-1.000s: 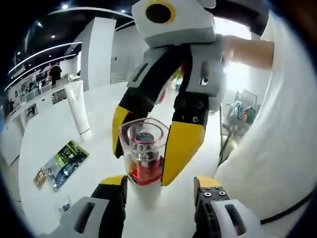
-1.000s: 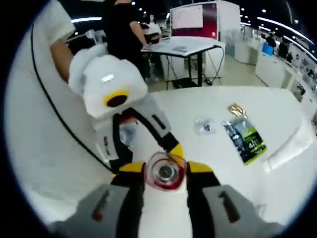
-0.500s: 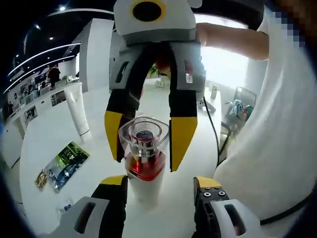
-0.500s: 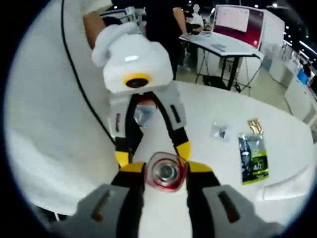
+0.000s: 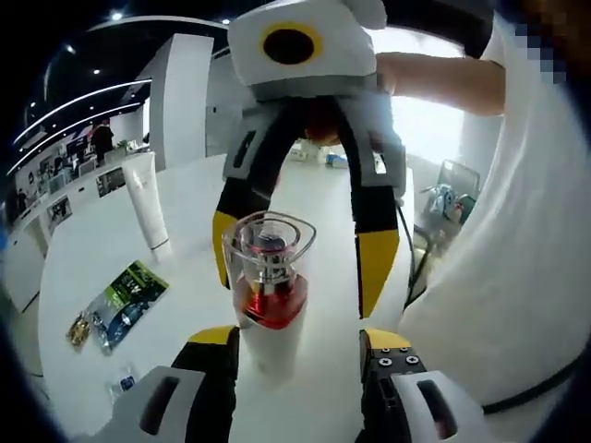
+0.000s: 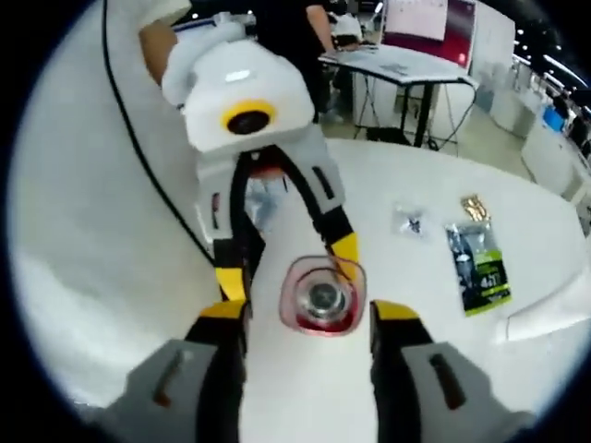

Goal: Arrange the skincare products in the storage area until every visible bottle or jar stands upright without overlapping.

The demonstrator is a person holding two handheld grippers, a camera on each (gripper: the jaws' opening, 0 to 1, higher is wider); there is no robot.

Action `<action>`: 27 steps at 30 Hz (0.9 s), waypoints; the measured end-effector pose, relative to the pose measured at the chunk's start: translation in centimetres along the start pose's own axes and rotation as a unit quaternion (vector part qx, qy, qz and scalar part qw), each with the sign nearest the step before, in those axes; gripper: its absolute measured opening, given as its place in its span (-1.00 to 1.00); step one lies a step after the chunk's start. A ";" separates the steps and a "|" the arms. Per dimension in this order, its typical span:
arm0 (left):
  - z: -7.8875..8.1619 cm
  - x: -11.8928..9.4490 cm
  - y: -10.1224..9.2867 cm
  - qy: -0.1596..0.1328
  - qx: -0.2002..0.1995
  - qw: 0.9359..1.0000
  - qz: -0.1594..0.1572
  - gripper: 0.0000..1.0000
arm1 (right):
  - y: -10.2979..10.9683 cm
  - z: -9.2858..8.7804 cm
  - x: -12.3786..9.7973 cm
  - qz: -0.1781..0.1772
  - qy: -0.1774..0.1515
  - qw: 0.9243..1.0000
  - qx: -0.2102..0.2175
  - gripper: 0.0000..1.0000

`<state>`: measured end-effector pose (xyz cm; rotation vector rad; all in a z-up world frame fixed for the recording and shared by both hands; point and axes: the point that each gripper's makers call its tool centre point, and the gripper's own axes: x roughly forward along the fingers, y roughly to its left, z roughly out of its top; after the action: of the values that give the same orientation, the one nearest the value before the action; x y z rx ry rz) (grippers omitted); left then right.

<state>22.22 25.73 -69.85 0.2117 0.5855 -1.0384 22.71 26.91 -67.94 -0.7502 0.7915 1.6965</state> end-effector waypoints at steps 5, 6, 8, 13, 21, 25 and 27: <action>-0.2 -0.3 0.2 0.000 -0.007 1.000 0.003 0.09 | -0.2 0.1 -0.3 -0.028 -0.039 0.998 0.038 0.11; -0.3 -0.4 0.2 0.000 -0.008 1.000 0.003 0.09 | -0.3 0.1 -0.4 -0.038 -0.048 0.997 0.045 0.12; -0.5 -0.6 0.2 0.003 -0.007 1.000 0.004 0.09 | -0.4 0.0 -0.4 -0.050 -0.058 0.995 0.058 0.12; -1.3 -1.2 0.7 0.005 -0.015 1.000 0.015 0.10 | -0.4 -0.5 -0.3 -0.076 -0.062 0.993 0.067 0.13; -3.0 -1.4 0.3 0.018 -0.029 0.999 0.017 0.10 | -0.8 0.0 0.5 -0.112 -0.091 0.986 0.082 0.12; -3.0 -1.6 0.3 0.016 -0.032 0.999 0.018 0.10 | -0.9 0.4 1.0 -0.117 -0.112 0.983 0.088 0.05; -3.0 -1.7 0.4 0.015 -0.033 0.999 0.021 0.09 | -1.0 0.6 1.2 -0.115 -0.125 0.981 0.090 0.01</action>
<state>20.90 28.47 -71.44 0.1800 0.6390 -0.9759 23.31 28.22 -68.72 -0.4729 0.6458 1.4532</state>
